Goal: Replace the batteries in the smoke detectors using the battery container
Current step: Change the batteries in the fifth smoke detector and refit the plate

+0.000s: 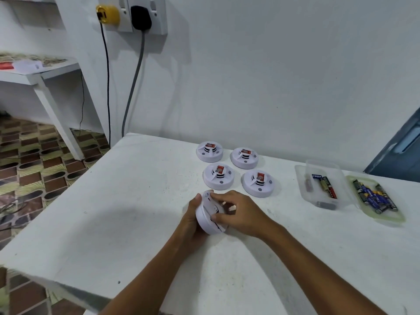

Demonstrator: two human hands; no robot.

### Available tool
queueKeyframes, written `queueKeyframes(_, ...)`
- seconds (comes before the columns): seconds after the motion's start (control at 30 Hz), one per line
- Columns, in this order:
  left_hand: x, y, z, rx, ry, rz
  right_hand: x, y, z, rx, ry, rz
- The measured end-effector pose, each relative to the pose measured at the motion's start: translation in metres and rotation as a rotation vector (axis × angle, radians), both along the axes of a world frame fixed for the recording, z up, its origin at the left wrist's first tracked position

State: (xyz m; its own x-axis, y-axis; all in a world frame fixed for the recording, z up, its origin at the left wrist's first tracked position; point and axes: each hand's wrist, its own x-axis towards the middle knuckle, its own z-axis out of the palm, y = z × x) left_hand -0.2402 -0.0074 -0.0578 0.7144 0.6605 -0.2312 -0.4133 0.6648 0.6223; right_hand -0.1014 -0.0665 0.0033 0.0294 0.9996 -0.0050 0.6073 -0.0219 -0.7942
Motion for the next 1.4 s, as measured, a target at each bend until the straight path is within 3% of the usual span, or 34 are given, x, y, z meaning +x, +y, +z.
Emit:
queueKeyframes(0.3, 0.001, 0.006, 0.001, -0.113, 0.052, -0.016, 0.003, 0.011, 0.015, -0.061, -0.087, 0.018)
queueKeyframes(0.57, 0.001, 0.003, 0.009, -0.071, 0.114, 0.021, -0.006, 0.012, 0.014, -0.066, -0.227, 0.021)
queueKeyframes(0.7, 0.005, 0.007, 0.015, -0.206, 0.139, 0.1, -0.002, 0.012, 0.019, 0.009, -0.424, 0.054)
queueKeyframes(0.83, 0.005, 0.006, 0.014, -0.276, 0.066, 0.124, 0.003, 0.011, 0.025, 0.017, -0.332, 0.033)
queueKeyframes(1.1, 0.003, 0.01, 0.016, -0.406, -0.003, 0.064, 0.02, 0.025, 0.023, -0.158, 0.237, 0.026)
queueKeyframes(1.27, 0.001, 0.009, 0.019, -0.287, 0.08, 0.04, 0.032, 0.039, 0.043, -0.129, 0.235, 0.058)
queueKeyframes(1.4, 0.004, 0.013, 0.025, -0.295, 0.169, -0.011, 0.027, 0.059, 0.056, -0.26, 0.103, 0.264)
